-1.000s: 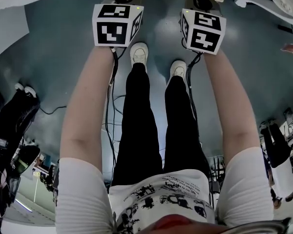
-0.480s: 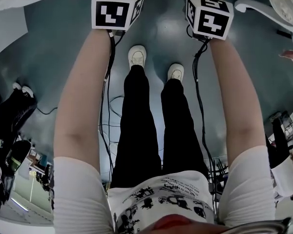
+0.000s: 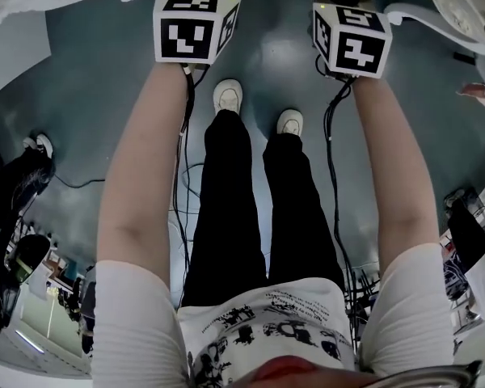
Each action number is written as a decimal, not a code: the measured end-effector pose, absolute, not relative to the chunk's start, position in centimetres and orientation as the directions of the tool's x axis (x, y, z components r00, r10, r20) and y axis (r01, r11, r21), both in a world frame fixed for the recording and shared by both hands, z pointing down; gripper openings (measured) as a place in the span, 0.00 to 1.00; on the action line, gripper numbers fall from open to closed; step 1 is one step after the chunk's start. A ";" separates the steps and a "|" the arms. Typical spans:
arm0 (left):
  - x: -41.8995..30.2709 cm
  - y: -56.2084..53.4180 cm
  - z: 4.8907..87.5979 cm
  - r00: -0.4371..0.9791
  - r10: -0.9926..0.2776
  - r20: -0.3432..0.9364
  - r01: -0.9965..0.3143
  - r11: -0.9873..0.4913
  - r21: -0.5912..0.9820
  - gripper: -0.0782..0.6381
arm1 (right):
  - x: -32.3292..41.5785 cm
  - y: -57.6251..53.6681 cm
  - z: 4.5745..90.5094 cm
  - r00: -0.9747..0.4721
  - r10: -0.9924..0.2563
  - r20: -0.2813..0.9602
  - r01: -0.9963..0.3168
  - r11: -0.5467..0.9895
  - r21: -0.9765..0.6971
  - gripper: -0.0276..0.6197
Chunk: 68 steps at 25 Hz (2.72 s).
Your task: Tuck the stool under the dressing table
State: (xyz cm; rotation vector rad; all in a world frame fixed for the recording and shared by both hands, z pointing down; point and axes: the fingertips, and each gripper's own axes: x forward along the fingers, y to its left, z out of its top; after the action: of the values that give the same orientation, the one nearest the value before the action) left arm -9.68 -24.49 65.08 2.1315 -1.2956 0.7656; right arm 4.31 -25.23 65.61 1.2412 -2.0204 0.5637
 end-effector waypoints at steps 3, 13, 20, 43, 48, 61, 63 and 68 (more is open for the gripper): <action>-9.7 -22.9 62.0 0.404 -0.628 0.665 -0.901 -0.398 0.171 0.14 | 3.7 -22.8 62.0 -0.345 -0.624 0.701 -0.878 0.479 -0.005 0.07; -7.5 -16.1 45.1 0.465 -0.734 0.494 -0.869 -0.485 0.098 0.14 | 2.4 -16.2 43.6 -0.515 -0.709 0.481 -0.799 0.601 0.031 0.07; -6.9 -11.7 28.5 0.468 -0.844 0.264 -0.876 -0.482 0.014 0.14 | 3.4 -12.2 29.3 -0.563 -0.765 0.313 -0.794 0.606 0.052 0.07; -7.3 -5.4 -0.9 0.499 -0.867 0.007 -0.861 -0.496 -0.110 0.14 | 7.0 -5.1 -0.6 -0.501 -0.865 0.005 -0.853 0.496 0.162 0.07; -7.9 -5.7 -2.5 0.513 -0.859 0.002 -0.853 -0.510 -0.108 0.14 | 6.3 -5.5 -1.3 -0.498 -0.867 0.003 -0.861 0.495 0.118 0.07; -7.7 -6.7 -1.7 0.521 -0.853 0.027 -0.851 -0.522 -0.059 0.14 | 6.1 -7.3 0.2 -0.485 -0.872 0.058 -0.871 0.488 0.054 0.07; -7.2 -7.0 -1.5 0.532 -0.846 0.028 -0.844 -0.533 -0.058 0.14 | 6.1 -7.5 0.3 -0.485 -0.873 0.061 -0.872 0.488 0.051 0.07; -6.8 -8.0 -1.9 0.540 -0.841 0.024 -0.839 -0.541 -0.056 0.14 | 5.8 -8.2 -0.1 -0.498 -0.865 0.065 -0.859 0.502 0.097 0.07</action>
State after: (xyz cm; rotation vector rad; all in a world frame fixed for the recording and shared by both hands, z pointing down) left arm -6.84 -7.99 -1.89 2.7895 -1.5223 0.0761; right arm 5.80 -8.22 -0.13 1.5148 -2.6307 -0.0786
